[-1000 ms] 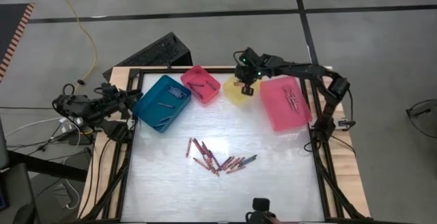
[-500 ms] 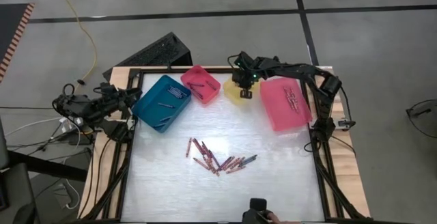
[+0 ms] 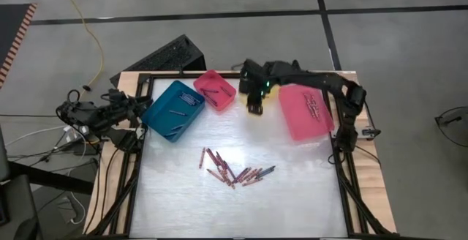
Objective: Sort crayons
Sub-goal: Put the blue crayon into the blue bin
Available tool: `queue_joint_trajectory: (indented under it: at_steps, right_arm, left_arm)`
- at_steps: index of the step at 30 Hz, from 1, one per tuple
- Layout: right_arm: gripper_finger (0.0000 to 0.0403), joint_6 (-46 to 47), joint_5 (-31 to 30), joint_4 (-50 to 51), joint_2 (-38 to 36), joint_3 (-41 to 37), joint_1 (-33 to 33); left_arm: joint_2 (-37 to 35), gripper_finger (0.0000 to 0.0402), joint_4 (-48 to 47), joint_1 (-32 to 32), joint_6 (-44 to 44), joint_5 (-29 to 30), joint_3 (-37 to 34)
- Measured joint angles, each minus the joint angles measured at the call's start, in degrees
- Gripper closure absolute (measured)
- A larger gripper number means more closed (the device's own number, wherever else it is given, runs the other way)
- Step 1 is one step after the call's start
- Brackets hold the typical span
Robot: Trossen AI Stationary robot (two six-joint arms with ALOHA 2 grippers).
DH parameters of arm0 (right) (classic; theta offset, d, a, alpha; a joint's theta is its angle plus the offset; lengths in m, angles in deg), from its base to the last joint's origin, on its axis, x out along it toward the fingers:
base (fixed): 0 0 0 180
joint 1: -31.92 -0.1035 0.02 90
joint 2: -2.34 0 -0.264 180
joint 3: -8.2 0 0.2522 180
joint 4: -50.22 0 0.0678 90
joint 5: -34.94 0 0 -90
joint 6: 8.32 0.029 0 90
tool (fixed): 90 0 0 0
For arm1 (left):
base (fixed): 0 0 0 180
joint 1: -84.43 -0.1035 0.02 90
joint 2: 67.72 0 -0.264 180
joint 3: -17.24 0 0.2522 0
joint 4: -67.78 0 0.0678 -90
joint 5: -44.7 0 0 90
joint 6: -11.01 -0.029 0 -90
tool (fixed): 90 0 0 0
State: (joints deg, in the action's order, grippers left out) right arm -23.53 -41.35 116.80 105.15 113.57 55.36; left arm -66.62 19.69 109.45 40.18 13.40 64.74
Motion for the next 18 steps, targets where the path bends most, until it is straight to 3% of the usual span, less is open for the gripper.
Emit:
queue_joint_trajectory:
  at_steps: [11,18]
  right_arm:
    - [0.0257,19.48,-0.86,2.71,-3.0,-9.98,-19.23]
    - [0.0257,27.82,-8.87,-2.5,-6.13,-19.7,-30.6]
  left_arm:
    - [0.0,0.0256,-0.04,0.01,-3.06,-2.93,0.0]
    - [0.0,0.0256,-0.39,0.01,-3.4,-3.61,-0.02]
